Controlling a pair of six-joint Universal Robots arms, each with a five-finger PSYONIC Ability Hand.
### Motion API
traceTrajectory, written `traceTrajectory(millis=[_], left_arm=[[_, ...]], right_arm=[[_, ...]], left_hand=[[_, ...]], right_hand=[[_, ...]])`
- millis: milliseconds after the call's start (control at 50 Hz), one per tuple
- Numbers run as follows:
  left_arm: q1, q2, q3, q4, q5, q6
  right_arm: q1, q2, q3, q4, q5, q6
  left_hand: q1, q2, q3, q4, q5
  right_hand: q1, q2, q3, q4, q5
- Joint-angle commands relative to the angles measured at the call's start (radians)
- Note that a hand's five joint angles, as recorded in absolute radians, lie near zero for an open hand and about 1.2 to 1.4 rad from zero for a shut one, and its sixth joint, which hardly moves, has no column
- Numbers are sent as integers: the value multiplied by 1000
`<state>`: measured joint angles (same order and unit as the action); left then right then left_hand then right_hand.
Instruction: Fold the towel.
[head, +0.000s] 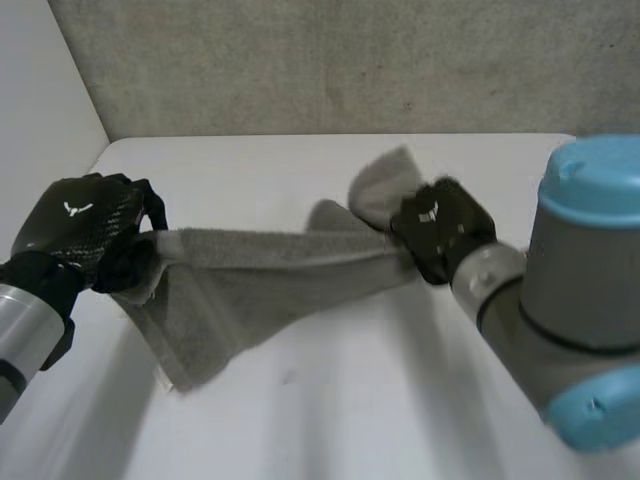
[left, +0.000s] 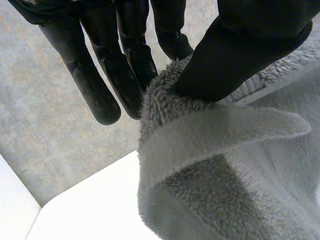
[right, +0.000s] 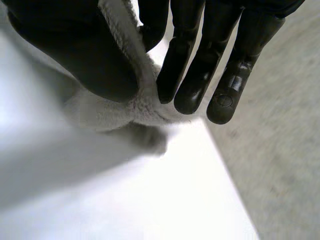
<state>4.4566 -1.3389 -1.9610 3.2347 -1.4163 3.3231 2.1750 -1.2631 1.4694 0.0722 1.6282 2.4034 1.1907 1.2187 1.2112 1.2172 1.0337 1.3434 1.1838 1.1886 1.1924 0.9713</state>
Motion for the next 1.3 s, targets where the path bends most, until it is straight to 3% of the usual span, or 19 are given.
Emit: traceTrajectory(millis=[20,60,100,180,220,440,540,640,780,820,980,1300], left_arm=[[-5,-126,2,45,-4,-1],[-3,-143,2,48,-4,-1],[1,-155,1,50,-6,1],[10,-166,-10,51,-4,3],[12,-164,-13,51,-4,3],[7,-144,-44,50,-3,-2],[9,-143,-47,51,-3,-2],[16,-146,-41,54,-3,-4],[61,-147,-45,73,-1,-5],[64,-151,-45,73,-1,-5],[64,-155,-49,73,-1,-10],[62,-166,-53,97,-1,-10]], right_arm=[[131,42,58,146,-54,158],[131,64,46,181,-93,203],[121,80,-4,231,-158,276],[39,76,-47,232,-192,322],[-71,65,-75,224,-220,324],[-213,62,-90,209,-243,299],[-234,56,32,160,-261,298],[-262,1,121,94,-294,284],[-405,-25,212,81,-404,154],[-461,-22,242,83,-487,73],[-524,65,264,63,-591,8],[-520,203,258,-117,-637,17]], left_hand=[[206,178,185,179,188],[206,178,185,179,188],[206,178,185,179,188],[206,178,185,179,188],[206,178,185,179,188],[206,178,185,179,188],[206,178,185,179,188],[206,178,185,179,188],[206,178,185,179,188],[206,178,185,179,188],[206,178,185,179,188],[206,178,185,179,188]], right_hand=[[53,213,208,204,250],[53,213,208,204,250],[-796,-636,-641,-645,-599],[-1041,-882,-886,-890,-844],[-1147,-987,-992,-996,-949],[-1147,-987,-992,-996,-949],[-793,-633,-638,-642,-595],[-666,-506,-511,-515,-468],[-680,-520,-525,-529,-482],[-677,-517,-522,-526,-480],[-830,-670,-675,-679,-632],[-672,-512,-517,-521,-474]])
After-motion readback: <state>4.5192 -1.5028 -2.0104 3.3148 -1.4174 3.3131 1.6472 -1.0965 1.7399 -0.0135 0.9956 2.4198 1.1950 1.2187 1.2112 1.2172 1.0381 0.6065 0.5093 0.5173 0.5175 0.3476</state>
